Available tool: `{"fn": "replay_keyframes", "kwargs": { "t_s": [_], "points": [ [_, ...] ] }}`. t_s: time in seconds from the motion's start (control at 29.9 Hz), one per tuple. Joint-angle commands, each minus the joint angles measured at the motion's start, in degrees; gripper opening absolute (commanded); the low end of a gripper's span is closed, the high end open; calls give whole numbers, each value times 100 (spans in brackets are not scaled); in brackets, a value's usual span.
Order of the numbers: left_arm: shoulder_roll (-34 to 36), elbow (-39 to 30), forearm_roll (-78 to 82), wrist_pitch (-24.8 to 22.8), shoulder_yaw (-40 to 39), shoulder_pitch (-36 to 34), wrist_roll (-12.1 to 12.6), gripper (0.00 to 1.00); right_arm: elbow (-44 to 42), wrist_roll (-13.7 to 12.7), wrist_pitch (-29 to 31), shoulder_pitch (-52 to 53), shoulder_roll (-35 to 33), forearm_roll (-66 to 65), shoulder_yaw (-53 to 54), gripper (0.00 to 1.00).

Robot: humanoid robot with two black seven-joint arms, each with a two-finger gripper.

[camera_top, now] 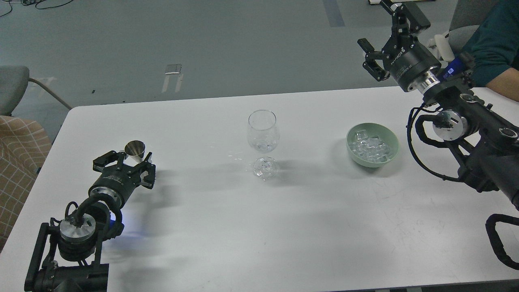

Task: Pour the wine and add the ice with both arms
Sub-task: 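Bring the jigger back upright and lower it onto the table, then open the left gripper and withdraw it from the jigger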

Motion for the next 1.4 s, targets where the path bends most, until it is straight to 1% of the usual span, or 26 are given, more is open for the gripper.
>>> {"fn": "replay_keyframes", "kwargs": {
  "t_s": [0.0,0.03,0.07,0.1,0.13,0.2,0.27,0.6,0.8,1.0,1.07,1.1,1.17,1.2,1.3,1.37],
  "points": [
    [0,3,-1,1,0,0,24,63,0,0,0,0,1,-1,0,100],
    [0,3,-1,10,18,8,33,70,0,-9,0,0,1,-1,0,100],
    [0,3,-1,1,18,17,33,72,0,0,0,0,1,-18,0,100],
    [0,3,-1,1,18,26,51,78,0,0,0,0,1,-27,0,100],
    [0,3,-1,1,18,26,51,78,0,0,0,0,1,-27,0,100],
    [0,-6,-1,-7,27,70,77,93,0,0,0,0,1,-27,0,100],
    [0,-50,-1,-25,27,96,121,96,0,-9,0,-8,-7,-27,0,100],
    [0,-85,-123,-43,-26,263,165,98,9,0,9,-35,-16,-27,0,100],
    [149,-85,-361,-78,-44,623,165,98,175,-9,0,-70,-183,-27,0,100],
    [413,-94,-660,-578,-325,1212,174,98,755,-26,0,-368,-798,-62,-9,100],
    [518,-94,-791,-841,-535,1440,174,98,1141,-35,-96,-596,-1236,-420,0,100],
    [553,-94,-818,-921,-606,1493,174,98,1256,-35,-149,-667,-1351,-588,0,100],
    [703,-94,-949,-1210,-869,1599,270,98,1747,-35,-394,-1009,-1816,-1403,-9,100],
    [703,-94,-950,-1211,-870,1599,271,98,1749,-35,-396,-1010,-1818,-1407,-9,100],
    [957,-94,-968,-1492,-1019,1565,288,98,2432,-26,-746,-1501,-2326,-2475,0,100],
    [1186,-120,-959,-1615,-941,1363,253,98,2855,-26,-1080,-1887,-2608,-3275,0,100]
  ]
}}
